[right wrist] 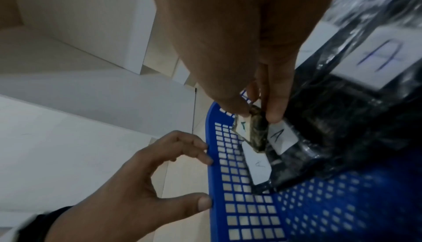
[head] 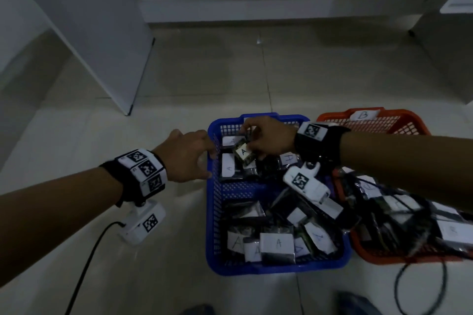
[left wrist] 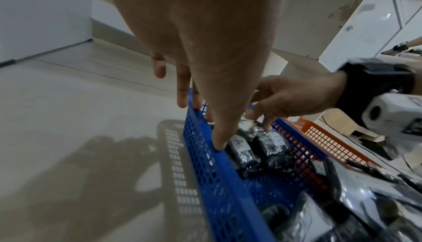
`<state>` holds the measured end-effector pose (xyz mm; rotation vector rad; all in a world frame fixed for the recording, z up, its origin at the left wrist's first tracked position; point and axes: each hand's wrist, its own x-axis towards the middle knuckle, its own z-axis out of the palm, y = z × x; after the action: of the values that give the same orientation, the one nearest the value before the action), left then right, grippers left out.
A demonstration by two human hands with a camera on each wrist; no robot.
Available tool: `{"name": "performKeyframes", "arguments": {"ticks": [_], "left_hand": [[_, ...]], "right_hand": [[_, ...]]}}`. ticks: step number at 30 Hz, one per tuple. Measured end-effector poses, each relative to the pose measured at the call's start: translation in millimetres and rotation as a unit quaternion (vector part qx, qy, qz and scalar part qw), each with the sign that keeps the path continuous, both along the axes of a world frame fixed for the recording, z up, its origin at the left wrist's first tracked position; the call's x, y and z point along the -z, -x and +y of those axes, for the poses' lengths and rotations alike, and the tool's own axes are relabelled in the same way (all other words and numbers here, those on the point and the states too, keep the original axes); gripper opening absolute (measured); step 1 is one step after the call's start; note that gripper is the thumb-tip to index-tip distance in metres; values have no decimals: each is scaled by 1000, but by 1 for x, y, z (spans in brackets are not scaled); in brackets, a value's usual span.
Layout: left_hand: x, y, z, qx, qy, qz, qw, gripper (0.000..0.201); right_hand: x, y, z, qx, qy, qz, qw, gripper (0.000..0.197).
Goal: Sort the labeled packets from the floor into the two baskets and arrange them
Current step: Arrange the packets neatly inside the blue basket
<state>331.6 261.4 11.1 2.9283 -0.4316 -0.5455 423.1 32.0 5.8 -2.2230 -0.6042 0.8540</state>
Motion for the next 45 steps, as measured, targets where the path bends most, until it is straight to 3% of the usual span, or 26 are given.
{"name": "performKeyframes", "arguments": {"ticks": [7,15,19,22,25,27,29,41,45], "left_hand": [[5,4,4,-3,10,16,1000,49],[4,2,3,-1,6,23,1000,48],[2,4,-2,57,-11,-19,998,46],[3,5,-9,114,-50,-33,992,54],[10,8,-17,141,-109,0,984,64],[13,9,-22,147,-141,20,979,69],[14,9,-27,156,-157,29,975,71],[15,3,-29,153,-131,76,977,62],[13,3,-29,159,-120,42,979,58]], "right_hand": [[21,16,46,-75,83,-122,986,13],[28,17,48,-126,123,-173,969,13],[13,8,30,-136,108,-211,962,11],[4,3,10,-247,173,-237,923,27],[8,5,0,-360,268,-295,843,63],[12,7,-1,-387,298,-337,805,80],[12,8,1,-389,295,-369,791,87],[15,-4,7,-332,234,-308,860,53],[2,-8,-4,-276,160,-252,913,34]]}}
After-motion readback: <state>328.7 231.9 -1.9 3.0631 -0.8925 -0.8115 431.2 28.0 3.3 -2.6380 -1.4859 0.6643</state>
